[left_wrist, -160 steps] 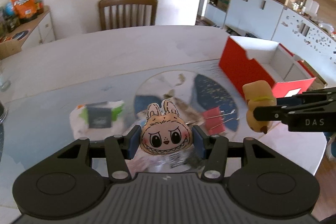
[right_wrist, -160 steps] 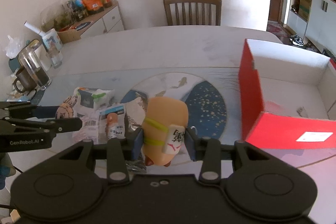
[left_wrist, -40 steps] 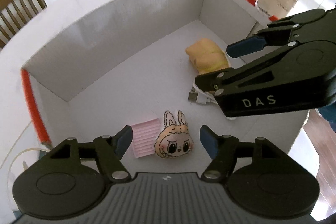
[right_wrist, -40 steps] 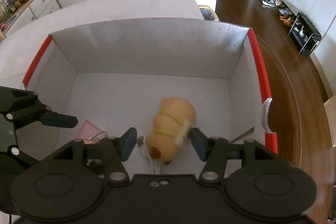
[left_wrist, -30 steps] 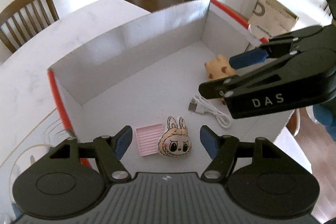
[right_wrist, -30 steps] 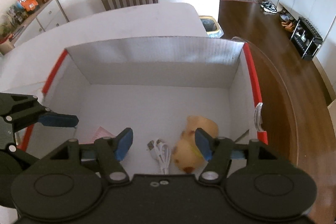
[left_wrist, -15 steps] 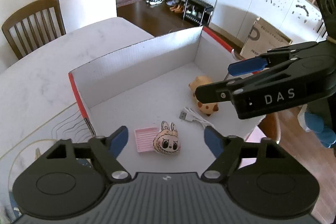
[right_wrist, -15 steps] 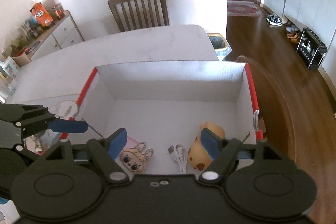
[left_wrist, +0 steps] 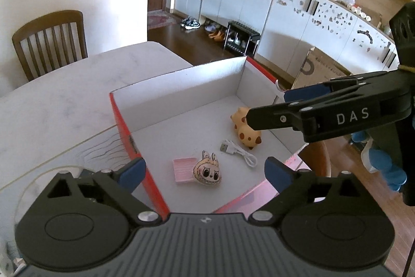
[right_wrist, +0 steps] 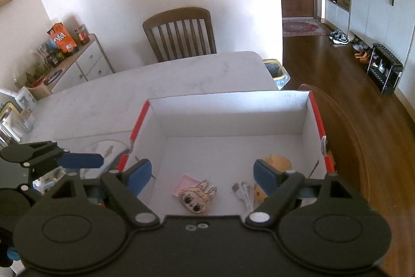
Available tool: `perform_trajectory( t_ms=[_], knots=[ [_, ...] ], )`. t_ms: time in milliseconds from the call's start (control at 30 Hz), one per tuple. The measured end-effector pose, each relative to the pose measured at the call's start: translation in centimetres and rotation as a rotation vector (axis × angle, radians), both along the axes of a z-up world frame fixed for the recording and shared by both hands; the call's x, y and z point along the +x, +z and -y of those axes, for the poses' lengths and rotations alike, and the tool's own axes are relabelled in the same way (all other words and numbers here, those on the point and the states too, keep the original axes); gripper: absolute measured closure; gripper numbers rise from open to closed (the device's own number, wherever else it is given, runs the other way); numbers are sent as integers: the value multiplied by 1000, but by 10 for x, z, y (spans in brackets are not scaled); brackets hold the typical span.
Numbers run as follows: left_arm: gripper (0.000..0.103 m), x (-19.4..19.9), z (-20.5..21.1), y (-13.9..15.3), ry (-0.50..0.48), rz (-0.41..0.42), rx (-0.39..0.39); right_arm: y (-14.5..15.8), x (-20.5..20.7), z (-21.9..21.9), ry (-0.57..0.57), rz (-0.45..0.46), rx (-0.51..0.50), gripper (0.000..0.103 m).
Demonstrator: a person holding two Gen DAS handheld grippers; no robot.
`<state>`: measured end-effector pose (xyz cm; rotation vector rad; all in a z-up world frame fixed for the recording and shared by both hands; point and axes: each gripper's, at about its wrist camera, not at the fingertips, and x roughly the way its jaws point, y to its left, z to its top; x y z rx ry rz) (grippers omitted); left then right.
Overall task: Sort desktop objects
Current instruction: 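Raise both tools away from the box, then move both tools back over the pile on the glass table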
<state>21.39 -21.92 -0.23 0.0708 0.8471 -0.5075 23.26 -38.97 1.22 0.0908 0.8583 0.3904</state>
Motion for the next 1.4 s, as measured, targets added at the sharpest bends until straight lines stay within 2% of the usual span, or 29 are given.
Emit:
perform_trajectory(
  t_ms=[533,967,1400],
  knots=[
    [2,-47,-51,21,-3,79,-43,16,-40,-47,0,31,8,16],
    [2,-84,-110,25,79,133,-28,15,-70,-98,25,45,2,16],
    [2,-112,-184,10,165,123,-36,7,-97,-156,67,51,-11,16]
  ],
)
